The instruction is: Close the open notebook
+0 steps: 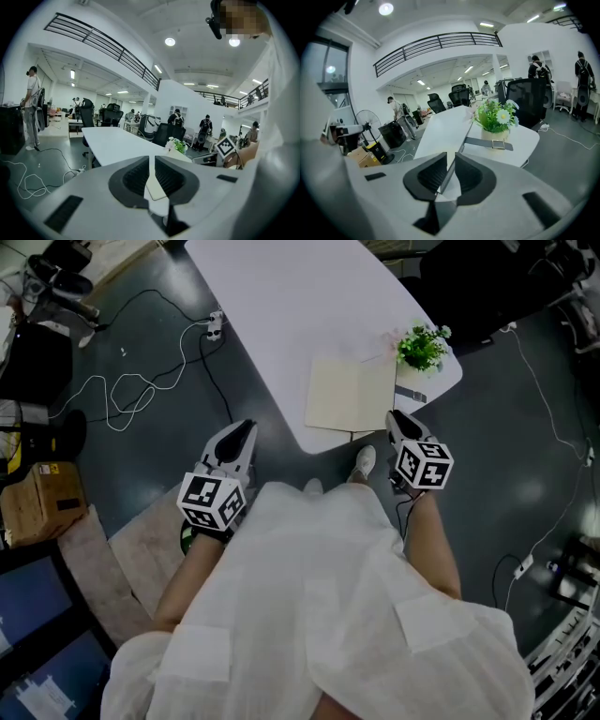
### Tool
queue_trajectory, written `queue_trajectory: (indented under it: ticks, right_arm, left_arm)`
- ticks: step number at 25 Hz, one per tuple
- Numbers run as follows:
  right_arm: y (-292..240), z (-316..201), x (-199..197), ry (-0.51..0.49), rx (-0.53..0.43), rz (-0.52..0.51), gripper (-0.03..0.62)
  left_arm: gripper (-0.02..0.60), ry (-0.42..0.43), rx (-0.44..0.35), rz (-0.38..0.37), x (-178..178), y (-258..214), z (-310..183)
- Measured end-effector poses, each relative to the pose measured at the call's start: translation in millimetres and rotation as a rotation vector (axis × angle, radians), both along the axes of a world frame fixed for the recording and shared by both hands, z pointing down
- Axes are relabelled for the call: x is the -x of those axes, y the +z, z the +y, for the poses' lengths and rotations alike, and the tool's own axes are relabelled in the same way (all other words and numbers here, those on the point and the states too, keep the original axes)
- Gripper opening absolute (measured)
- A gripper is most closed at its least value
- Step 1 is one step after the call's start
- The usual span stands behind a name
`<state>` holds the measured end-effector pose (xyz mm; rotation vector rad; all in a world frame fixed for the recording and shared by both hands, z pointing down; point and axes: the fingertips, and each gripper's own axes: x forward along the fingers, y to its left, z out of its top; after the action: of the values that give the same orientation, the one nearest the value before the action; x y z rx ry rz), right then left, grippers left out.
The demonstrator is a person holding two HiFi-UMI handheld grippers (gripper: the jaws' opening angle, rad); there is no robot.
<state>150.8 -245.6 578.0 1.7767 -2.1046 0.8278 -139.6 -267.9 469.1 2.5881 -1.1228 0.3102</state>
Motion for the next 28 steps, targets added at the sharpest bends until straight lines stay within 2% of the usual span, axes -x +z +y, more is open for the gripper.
queue_trajectory:
  ticks: [11,21,28]
  right_arm:
    - [-14.6,-22.9,69.7,-0.200,-0.062,0.022,0.077]
    - [-5.0,-41.5,115.8,-0.345,-0.036,0.035,0.087]
    - [10.6,-49.0,136.6,-0.404,-0.002,0.037,0.099]
  left_arm:
    - [0.034,-0.009,0.003,-0.006,1.2,1.0,0.3]
    - [0.034,-0.075,0.010,-0.019,19.3,-0.5,-1.7]
    - [0.034,-0.117,0.014,-0.026,36.4,3.8,-3.9]
